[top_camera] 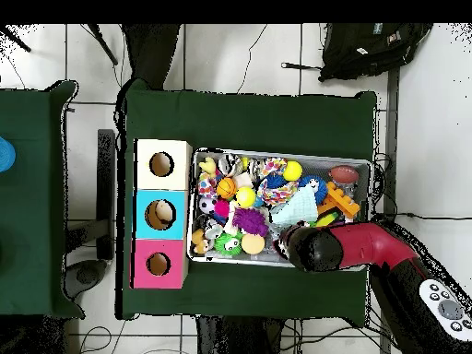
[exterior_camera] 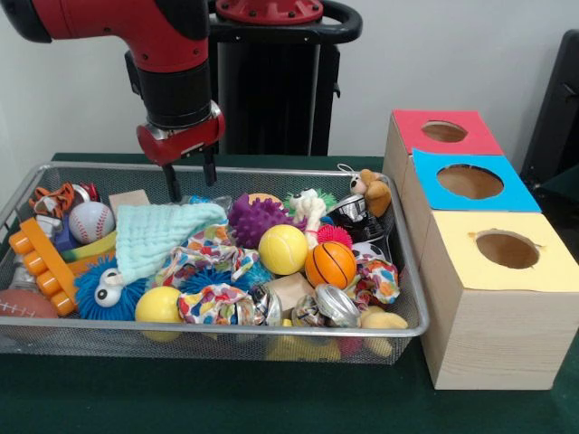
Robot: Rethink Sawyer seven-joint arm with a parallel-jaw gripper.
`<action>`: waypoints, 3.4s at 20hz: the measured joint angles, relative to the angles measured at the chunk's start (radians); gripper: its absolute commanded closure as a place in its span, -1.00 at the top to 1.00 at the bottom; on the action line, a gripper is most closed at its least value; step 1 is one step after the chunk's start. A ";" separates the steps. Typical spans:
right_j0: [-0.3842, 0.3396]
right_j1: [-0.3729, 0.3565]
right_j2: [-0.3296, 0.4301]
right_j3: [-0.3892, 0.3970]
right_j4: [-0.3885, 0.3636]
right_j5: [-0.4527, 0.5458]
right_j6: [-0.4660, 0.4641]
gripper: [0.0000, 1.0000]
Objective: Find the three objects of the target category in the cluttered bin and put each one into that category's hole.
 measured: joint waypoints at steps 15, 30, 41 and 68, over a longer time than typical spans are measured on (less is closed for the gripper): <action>-0.005 0.044 -0.042 0.000 -0.003 -0.106 0.000 1.00; 0.057 0.087 -0.127 0.001 -0.003 -0.216 0.000 1.00; 0.090 0.092 -0.166 0.001 -0.002 -0.264 0.000 1.00; 0.096 0.097 -0.168 -0.003 -0.001 -0.263 0.000 1.00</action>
